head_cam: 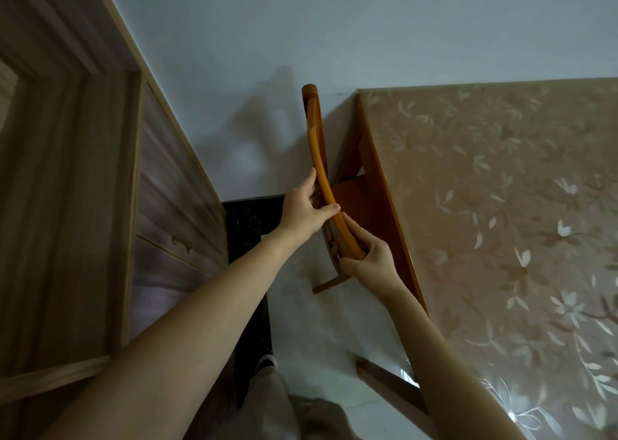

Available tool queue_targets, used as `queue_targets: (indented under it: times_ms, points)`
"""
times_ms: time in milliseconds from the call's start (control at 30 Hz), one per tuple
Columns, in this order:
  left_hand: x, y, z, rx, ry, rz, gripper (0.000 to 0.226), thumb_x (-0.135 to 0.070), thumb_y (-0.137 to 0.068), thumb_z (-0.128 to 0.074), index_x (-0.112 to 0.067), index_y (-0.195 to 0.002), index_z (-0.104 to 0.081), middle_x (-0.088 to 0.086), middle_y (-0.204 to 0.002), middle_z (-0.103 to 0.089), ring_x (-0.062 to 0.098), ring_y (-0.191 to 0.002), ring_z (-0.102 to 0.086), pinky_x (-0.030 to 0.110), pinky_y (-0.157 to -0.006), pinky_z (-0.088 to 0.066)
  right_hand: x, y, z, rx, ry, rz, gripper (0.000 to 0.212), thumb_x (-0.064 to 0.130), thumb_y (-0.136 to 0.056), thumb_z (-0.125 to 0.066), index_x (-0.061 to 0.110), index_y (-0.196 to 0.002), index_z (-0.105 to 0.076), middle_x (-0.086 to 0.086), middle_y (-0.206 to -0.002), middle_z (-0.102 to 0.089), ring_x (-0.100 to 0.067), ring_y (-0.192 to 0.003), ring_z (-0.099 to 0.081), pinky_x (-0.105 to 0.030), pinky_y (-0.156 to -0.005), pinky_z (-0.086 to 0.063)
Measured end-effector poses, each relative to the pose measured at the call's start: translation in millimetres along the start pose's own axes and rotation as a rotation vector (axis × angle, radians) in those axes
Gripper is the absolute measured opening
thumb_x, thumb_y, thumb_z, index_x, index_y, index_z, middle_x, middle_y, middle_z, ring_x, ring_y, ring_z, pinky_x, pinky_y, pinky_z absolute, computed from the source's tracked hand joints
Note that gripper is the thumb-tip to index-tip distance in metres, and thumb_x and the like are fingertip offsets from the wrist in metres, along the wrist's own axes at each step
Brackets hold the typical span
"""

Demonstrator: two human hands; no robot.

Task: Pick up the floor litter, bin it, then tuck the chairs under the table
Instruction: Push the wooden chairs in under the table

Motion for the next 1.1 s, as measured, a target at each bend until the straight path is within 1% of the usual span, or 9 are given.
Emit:
queue_targets:
  times_ms: [167, 300, 433, 500, 667, 800, 900, 1000, 1100]
  points:
    - [-5.9, -10.1, -8.9, -0.024, -0.086, 0.001, 0.095, -0.013, -0.081, -0.077, -0.014, -0.153, -0.016, 0.011, -0.15, -0.04, 0.023, -0.139, -0.037, 0.038, -0.11, -0.037, 0.3, -2.2, 9.1, 0.044, -0.038, 0.028, 0.086, -0.001, -0.074, -0.066, 0.054, -0.137, -0.044, -0.031, -0.083, -0.055, -0.031, -0.055, -0.045, -0.042, -0.058, -0.045]
    - [-14.5, -19.8, -18.4, -0.024, -0.087, -0.001, 0.095, -0.012, -0.08, -0.077, -0.013, -0.153, -0.016, 0.011, -0.151, -0.038, 0.023, -0.139, -0.036, 0.036, -0.11, -0.037, 1.7, -7.7, 24.7, 0.052, -0.039, 0.028, 0.087, -0.005, -0.076, -0.065, 0.049, -0.141, -0.043, -0.035, -0.087, -0.055, -0.038, -0.054, -0.045, -0.033, -0.055, -0.047]
    - [-24.6, -29.6, -34.1, -0.024, -0.066, 0.002, 0.095, -0.011, -0.079, -0.077, -0.013, -0.153, -0.017, 0.009, -0.152, -0.036, 0.022, -0.14, -0.034, 0.037, -0.11, -0.036, -3.8, -17.6, 41.8, 0.056, -0.008, 0.013, 0.089, 0.001, -0.074, -0.068, 0.056, -0.138, -0.041, -0.037, -0.096, -0.054, -0.053, -0.067, -0.049, -0.058, -0.061, -0.048]
    - [-27.9, -34.7, -43.4, -0.019, -0.049, 0.013, 0.095, -0.011, -0.08, -0.077, -0.013, -0.153, -0.017, 0.009, -0.153, -0.035, 0.023, -0.14, -0.034, 0.036, -0.11, -0.036, -6.1, -21.9, 50.9, 0.052, -0.004, 0.0, 0.089, 0.002, -0.074, -0.07, 0.058, -0.136, -0.042, -0.038, -0.101, -0.054, -0.053, -0.066, -0.049, -0.061, -0.063, -0.049]
    - [-37.8, -46.6, -68.8, -0.003, 0.033, 0.019, 0.094, -0.009, -0.08, -0.077, -0.012, -0.153, -0.017, 0.007, -0.151, -0.038, 0.022, -0.139, -0.037, 0.035, -0.109, -0.038, -9.8, -31.2, 78.7, 0.015, -0.021, -0.027, 0.088, -0.004, -0.073, -0.071, 0.059, -0.13, -0.048, -0.037, -0.115, -0.052, -0.058, -0.098, -0.051, -0.067, -0.082, -0.046]
    - [-37.2, -53.0, -71.5, 0.006, 0.058, 0.013, 0.092, -0.006, -0.08, -0.076, -0.011, -0.153, -0.019, 0.008, -0.15, -0.04, 0.02, -0.138, -0.038, 0.024, -0.104, -0.036, -13.2, -37.4, 81.9, 0.026, -0.023, -0.029, 0.087, 0.0, -0.072, -0.068, 0.057, -0.135, -0.045, -0.041, -0.112, -0.05, -0.061, -0.092, -0.05, -0.069, -0.076, -0.047]
    - [-33.5, -54.1, -70.6, 0.003, 0.063, 0.014, 0.093, -0.007, -0.079, -0.077, -0.012, -0.153, -0.021, 0.009, -0.149, -0.042, 0.019, -0.137, -0.039, 0.029, -0.106, -0.039, -15.5, -37.7, 80.6, 0.028, -0.039, -0.034, 0.087, 0.002, -0.073, -0.067, 0.057, -0.136, -0.044, -0.041, -0.112, -0.05, -0.061, -0.091, -0.051, -0.067, -0.076, -0.049]
    - [-30.6, -54.9, -71.3, 0.003, 0.071, 0.005, 0.093, -0.008, -0.079, -0.078, -0.012, -0.152, -0.021, 0.009, -0.148, -0.043, 0.019, -0.136, -0.041, 0.034, -0.107, -0.041, -16.6, -37.2, 80.9, 0.026, -0.069, -0.032, 0.085, 0.002, -0.073, -0.066, 0.056, -0.136, -0.045, -0.042, -0.104, -0.051, -0.054, -0.067, -0.049, -0.061, -0.063, -0.049]
    - [-27.1, -54.7, -70.9, 0.022, 0.098, -0.005, 0.091, -0.008, -0.08, -0.077, -0.012, -0.153, -0.021, 0.008, -0.148, -0.043, 0.018, -0.136, -0.041, 0.031, -0.107, -0.04, -17.8, -37.3, 80.0, 0.015, -0.076, -0.028, 0.084, 0.002, -0.072, -0.066, 0.055, -0.136, -0.046, -0.041, -0.098, -0.052, -0.052, -0.062, -0.046, -0.059, -0.059, -0.047]
Point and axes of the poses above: each hand's wrist, its own y-axis away from the middle knuckle, its own z-axis out of the back of the hand, x = y × z, the point moved 2 cm from there along -y, towards the middle knuckle
